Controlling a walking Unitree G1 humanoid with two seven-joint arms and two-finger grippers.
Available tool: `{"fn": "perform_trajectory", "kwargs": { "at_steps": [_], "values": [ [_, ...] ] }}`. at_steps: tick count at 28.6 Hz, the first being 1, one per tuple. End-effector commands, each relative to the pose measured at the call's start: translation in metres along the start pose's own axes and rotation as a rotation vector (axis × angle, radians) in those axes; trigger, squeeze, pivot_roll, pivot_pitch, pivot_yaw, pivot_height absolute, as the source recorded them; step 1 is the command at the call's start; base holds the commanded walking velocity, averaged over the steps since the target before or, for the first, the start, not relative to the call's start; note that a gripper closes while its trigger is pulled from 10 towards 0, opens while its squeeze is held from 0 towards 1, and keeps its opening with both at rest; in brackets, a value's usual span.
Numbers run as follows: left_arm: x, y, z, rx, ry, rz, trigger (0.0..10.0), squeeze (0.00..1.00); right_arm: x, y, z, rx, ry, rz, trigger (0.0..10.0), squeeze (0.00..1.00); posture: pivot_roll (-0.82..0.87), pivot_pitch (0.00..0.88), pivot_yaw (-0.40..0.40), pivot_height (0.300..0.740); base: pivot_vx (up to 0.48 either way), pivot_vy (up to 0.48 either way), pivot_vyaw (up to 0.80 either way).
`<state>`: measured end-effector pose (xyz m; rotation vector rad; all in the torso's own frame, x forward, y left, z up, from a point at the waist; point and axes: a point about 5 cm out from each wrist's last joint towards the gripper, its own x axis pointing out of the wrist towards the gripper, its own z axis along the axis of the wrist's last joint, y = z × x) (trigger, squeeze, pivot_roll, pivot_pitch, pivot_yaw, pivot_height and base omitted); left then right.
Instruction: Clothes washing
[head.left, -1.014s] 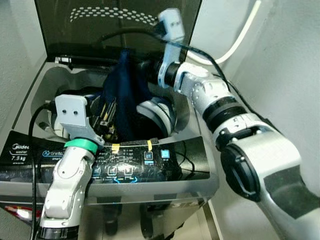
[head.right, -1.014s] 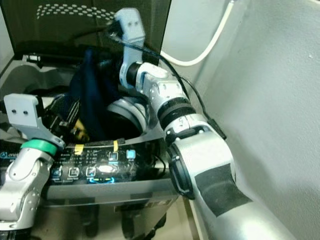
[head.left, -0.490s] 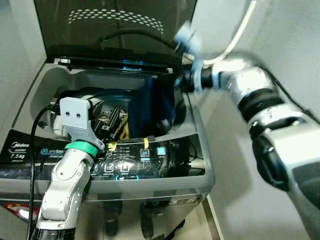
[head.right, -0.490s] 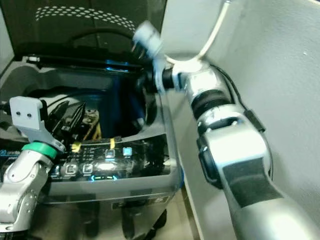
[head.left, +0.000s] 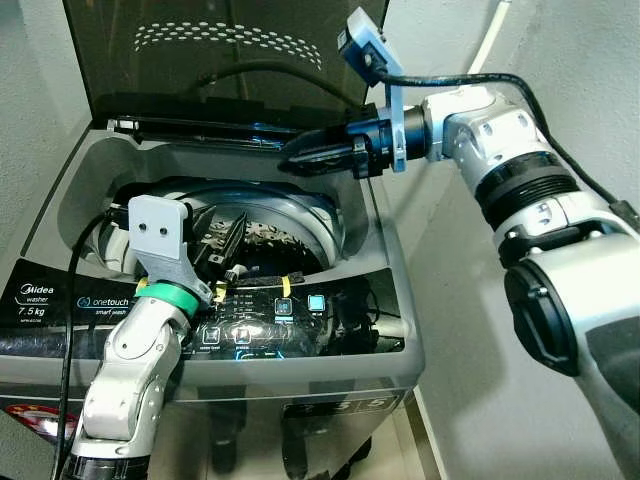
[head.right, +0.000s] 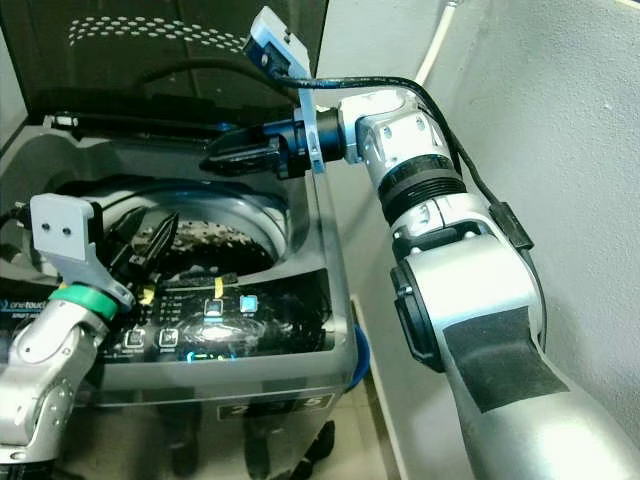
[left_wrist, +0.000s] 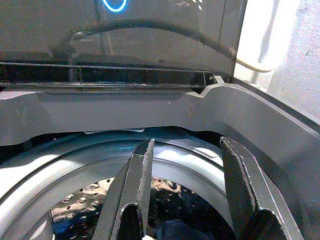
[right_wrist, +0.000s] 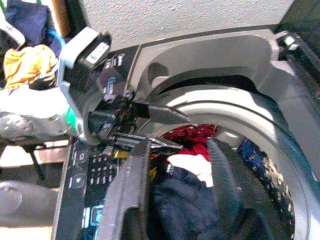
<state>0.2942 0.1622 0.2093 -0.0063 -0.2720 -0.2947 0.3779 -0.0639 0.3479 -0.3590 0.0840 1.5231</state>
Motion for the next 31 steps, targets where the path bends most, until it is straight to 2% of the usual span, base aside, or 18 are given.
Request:
{"fn": "perform_trajectory", "kwargs": {
  "at_steps": [1, 2, 7, 12, 14, 15, 17, 18, 19, 20, 23, 24, 25, 26, 27, 28, 29, 31],
  "values": [
    [0.0, -0.001, -0.002, -0.007, 0.014, -0.012, 10.0, 0.0, -0.002, 0.0, -0.001, -0.033, 0.048, 0.0, 10.0, 1.0, 0.13, 0.017, -0.047, 0.74, 0.0, 0.0, 0.0],
    [0.0, -0.001, -0.002, -0.006, 0.016, -0.014, 10.0, 0.0, -0.002, -0.001, -0.002, -0.062, 0.087, -0.017, 10.0, 0.0, 0.13, 0.018, -0.047, 0.74, 0.0, 0.0, 0.0],
    [-0.001, -0.001, -0.002, -0.005, 0.018, -0.015, 10.0, 0.0, -0.004, -0.003, -0.004, -0.082, 0.108, -0.062, 10.0, 0.0, 0.13, 0.021, -0.047, 0.74, 0.0, 0.0, 0.0],
    [-0.001, -0.001, -0.003, -0.005, 0.021, -0.014, 10.0, 0.0, -0.009, -0.007, -0.008, -0.06, 0.055, -0.144, 10.0, 0.0, 0.12, 0.022, -0.047, 0.74, 0.0, 0.0, 0.0],
    [0.0, 0.0, -0.003, 0.006, 0.032, -0.008, 10.0, 0.0, -0.016, -0.019, -0.014, 0.004, -0.061, -0.389, 10.0, 0.0, 0.12, 0.022, -0.046, 0.74, 0.0, 0.0, 0.0],
    [0.0, 0.0, -0.003, 0.006, 0.032, -0.008, 10.0, 0.0, -0.016, -0.019, -0.014, 0.004, -0.061, -0.389, 10.0, 0.0, 0.12, 0.022, -0.046, 0.74, 0.0, 0.0, 0.0],
    [0.0, 0.005, -0.007, 0.048, 0.096, 0.022, 10.0, 0.0, -0.026, -0.03, -0.035, 0.129, -0.201, -0.669, 10.0, 0.0, 0.12, 0.028, -0.032, 0.74, 0.0, 0.0, 0.0],
    [0.001, 0.008, -0.009, 0.079, 0.138, 0.042, 10.0, 0.0, -0.028, -0.03, -0.048, 0.172, -0.233, -0.743, 10.0, 0.0, 0.11, 0.03, -0.031, 0.74, 0.0, 0.0, 0.0],
    [0.001, 0.008, -0.009, 0.079, 0.138, 0.042, 10.0, 0.0, -0.028, -0.03, -0.048, 0.172, -0.233, -0.743, 10.0, 0.0, 0.11, 0.03, -0.031, 0.74, 0.0, 0.0, 0.0],
    [0.001, 0.01, -0.012, 0.093, 0.166, 0.055, 10.0, 0.0, -0.027, -0.028, -0.062, 0.181, -0.253, -0.782, 10.0, 0.0, 0.11, 0.03, -0.031, 0.74, 0.0, 0.0, 0.0],
    [0.002, 0.012, -0.014, 0.101, 0.196, 0.077, 10.0, 0.0, -0.025, -0.025, -0.075, 0.175, -0.272, -0.833, 10.0, 0.0, 0.11, 0.034, -0.03, 0.74, 0.0, 0.0, 0.0],
    [0.002, 0.012, -0.015, 0.107, 0.209, 0.089, 10.0, 0.0, -0.025, -0.021, -0.087, 0.15, -0.283, -0.935, 10.0, 0.0, 0.09, 0.039, -0.029, 0.74, 0.0, 0.0, 0.0],
    [0.002, 0.012, -0.015, 0.107, 0.209, 0.089, 10.0, 0.0, -0.025, -0.021, -0.087, 0.15, -0.283, -0.935, 10.0, 0.0, 0.09, 0.039, -0.029, 0.74, 0.0, 0.0, 0.0],
    [0.003, 0.012, -0.015, 0.105, 0.208, 0.097, 10.0, 0.0, -0.027, -0.014, -0.103, 0.172, -0.336, -1.033, 10.0, 0.0, 0.09, 0.04, -0.026, 0.74, 0.0, 0.0, 0.0],
    [0.003, 0.012, -0.015, 0.105, 0.208, 0.097, 10.0, 0.0, -0.027, -0.014, -0.103, 0.172, -0.336, -1.033, 10.0, 0.0, 0.09, 0.04, -0.026, 0.74, 0.0, 0.0, 0.0],
    [0.004, 0.01, -0.014, 0.094, 0.201, 0.098, 10.0, 0.0, -0.028, -0.003, -0.116, 0.237, -0.432, -1.1, 10.0, 0.0, 0.08, 0.043, -0.023, 0.74, 0.0, 0.0, 0.0],
    [0.004, 0.01, -0.014, 0.094, 0.201, 0.098, 10.0, 0.0, -0.028, -0.003, -0.116, 0.237, -0.432, -1.1, 10.0, 0.0, 0.08, 0.043, -0.023, 0.74, 0.0, 0.0, 0.0],
    [0.008, 0.002, -0.005, 0.059, 0.151, 0.077, 10.0, 0.0, -0.024, 0.025, -0.136, 0.366, -0.577, -1.111, 10.0, 0.0, 0.08, 0.044, -0.024, 0.74, 0.0, 0.0, 0.0]
  ]
}}
